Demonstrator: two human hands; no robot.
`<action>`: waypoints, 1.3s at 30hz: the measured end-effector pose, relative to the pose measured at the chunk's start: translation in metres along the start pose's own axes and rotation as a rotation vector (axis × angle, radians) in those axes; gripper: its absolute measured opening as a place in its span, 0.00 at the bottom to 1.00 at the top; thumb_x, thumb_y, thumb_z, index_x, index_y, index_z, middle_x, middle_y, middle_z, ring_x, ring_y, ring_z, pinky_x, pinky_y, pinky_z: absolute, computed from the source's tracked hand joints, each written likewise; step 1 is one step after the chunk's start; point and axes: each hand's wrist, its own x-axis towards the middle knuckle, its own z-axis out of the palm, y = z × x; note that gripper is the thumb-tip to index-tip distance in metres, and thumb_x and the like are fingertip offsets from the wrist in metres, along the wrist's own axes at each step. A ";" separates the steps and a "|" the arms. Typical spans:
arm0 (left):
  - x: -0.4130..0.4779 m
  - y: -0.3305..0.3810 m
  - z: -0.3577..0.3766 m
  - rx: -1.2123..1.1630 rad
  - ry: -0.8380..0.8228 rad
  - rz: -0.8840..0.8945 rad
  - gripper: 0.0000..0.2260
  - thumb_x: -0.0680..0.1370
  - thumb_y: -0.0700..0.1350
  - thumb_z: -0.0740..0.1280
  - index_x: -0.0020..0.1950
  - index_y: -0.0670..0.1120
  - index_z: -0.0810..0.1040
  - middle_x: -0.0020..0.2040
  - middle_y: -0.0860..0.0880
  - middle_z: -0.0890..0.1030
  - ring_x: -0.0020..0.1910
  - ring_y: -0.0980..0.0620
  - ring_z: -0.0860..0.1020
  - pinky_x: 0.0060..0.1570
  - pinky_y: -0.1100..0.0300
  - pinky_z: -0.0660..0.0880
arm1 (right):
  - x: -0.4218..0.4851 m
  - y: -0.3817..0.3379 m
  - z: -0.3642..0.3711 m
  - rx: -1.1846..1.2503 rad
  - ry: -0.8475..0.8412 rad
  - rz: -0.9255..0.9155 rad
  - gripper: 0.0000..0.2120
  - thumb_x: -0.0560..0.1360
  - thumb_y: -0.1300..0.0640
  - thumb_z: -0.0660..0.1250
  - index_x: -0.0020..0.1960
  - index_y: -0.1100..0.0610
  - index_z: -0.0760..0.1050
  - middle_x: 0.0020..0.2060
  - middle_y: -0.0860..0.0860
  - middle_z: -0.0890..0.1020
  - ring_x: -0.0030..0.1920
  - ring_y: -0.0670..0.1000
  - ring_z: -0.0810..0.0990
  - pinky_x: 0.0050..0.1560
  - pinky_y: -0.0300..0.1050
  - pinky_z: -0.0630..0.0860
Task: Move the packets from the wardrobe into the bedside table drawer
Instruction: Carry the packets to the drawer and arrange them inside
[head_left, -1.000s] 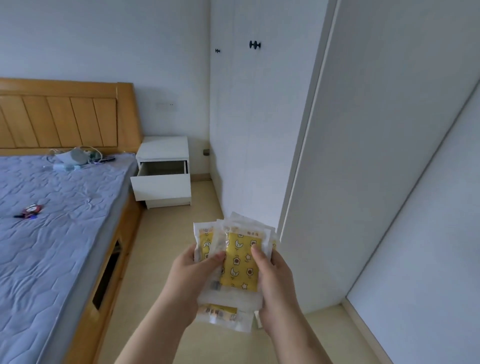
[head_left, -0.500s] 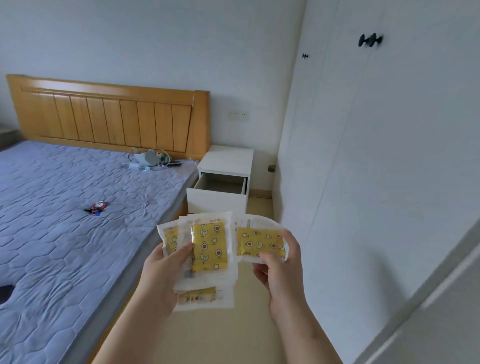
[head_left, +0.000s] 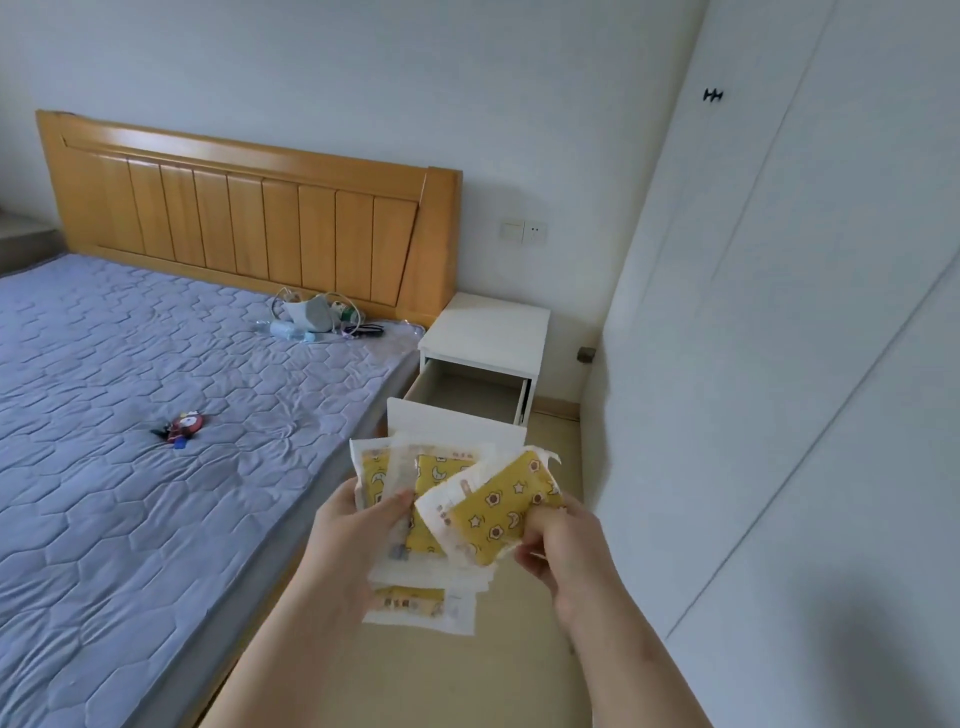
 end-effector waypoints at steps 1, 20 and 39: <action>0.018 0.008 0.009 0.031 -0.031 0.002 0.09 0.74 0.42 0.71 0.53 0.51 0.78 0.45 0.45 0.85 0.40 0.41 0.84 0.44 0.38 0.79 | 0.018 -0.006 0.008 -0.044 0.008 0.008 0.10 0.67 0.73 0.54 0.42 0.60 0.68 0.36 0.54 0.70 0.37 0.53 0.67 0.38 0.44 0.67; 0.284 0.117 0.065 0.043 -0.104 -0.037 0.08 0.75 0.38 0.69 0.53 0.44 0.78 0.45 0.42 0.85 0.42 0.39 0.83 0.41 0.41 0.80 | 0.286 -0.087 0.118 0.213 0.023 0.051 0.25 0.74 0.63 0.68 0.66 0.48 0.64 0.55 0.54 0.77 0.50 0.55 0.81 0.50 0.55 0.79; 0.495 0.172 0.195 -0.369 -0.159 -0.262 0.24 0.82 0.57 0.51 0.56 0.42 0.80 0.45 0.37 0.84 0.44 0.38 0.82 0.42 0.44 0.75 | 0.522 -0.167 0.132 0.250 -0.115 0.091 0.21 0.73 0.64 0.70 0.64 0.58 0.69 0.51 0.55 0.81 0.49 0.57 0.82 0.51 0.59 0.79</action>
